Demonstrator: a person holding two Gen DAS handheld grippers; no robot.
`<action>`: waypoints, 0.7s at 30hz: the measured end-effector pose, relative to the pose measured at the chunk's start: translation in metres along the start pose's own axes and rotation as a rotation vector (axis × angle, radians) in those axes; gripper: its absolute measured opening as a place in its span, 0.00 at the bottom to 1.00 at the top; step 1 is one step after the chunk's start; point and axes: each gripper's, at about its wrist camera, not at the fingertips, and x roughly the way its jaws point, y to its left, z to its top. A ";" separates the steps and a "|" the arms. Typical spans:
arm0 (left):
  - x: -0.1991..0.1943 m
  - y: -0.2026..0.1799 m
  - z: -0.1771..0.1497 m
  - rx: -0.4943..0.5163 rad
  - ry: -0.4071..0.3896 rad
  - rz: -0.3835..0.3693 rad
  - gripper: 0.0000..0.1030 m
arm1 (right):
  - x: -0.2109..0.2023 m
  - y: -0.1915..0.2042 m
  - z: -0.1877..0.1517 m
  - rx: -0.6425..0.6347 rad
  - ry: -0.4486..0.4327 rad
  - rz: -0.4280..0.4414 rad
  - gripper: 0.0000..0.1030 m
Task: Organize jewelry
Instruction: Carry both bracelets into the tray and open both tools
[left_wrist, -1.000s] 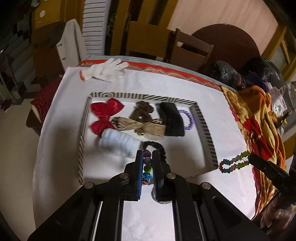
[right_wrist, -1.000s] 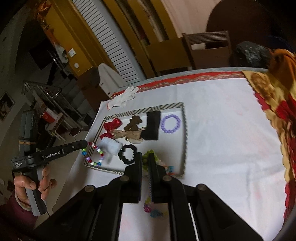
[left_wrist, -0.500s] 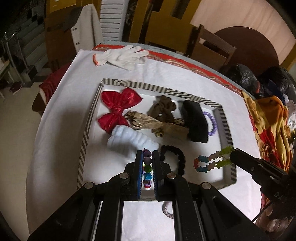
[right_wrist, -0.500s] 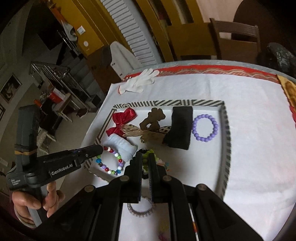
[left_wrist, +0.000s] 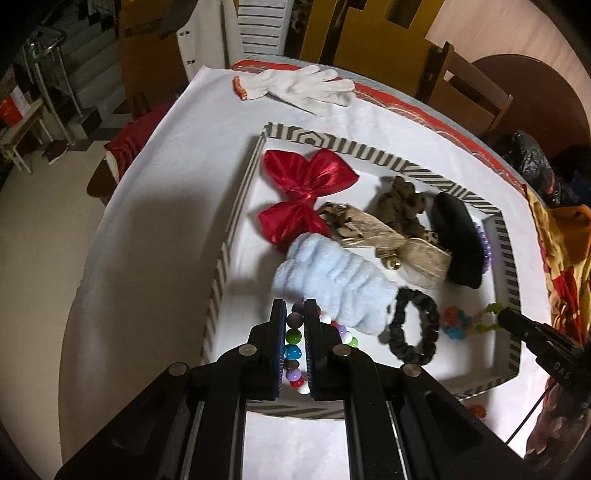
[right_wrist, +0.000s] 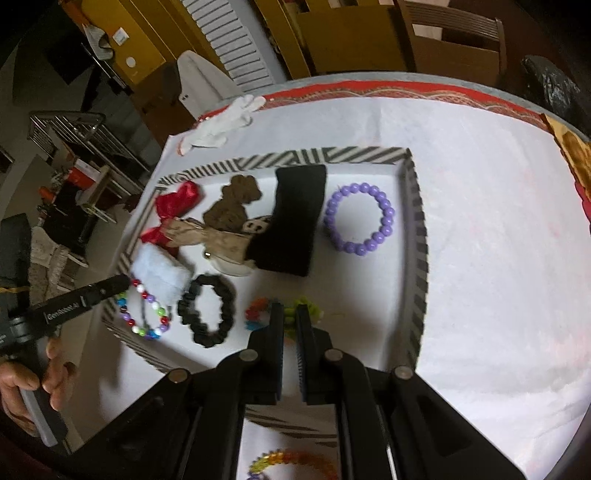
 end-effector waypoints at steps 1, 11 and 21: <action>0.001 0.001 0.000 0.000 0.001 0.003 0.06 | 0.002 -0.001 0.000 -0.004 0.003 -0.009 0.06; 0.017 0.011 -0.002 -0.012 0.028 0.039 0.06 | 0.016 -0.007 -0.007 -0.038 0.049 -0.091 0.06; 0.022 0.012 -0.003 -0.015 0.027 0.070 0.06 | 0.029 -0.005 -0.013 -0.087 0.070 -0.160 0.06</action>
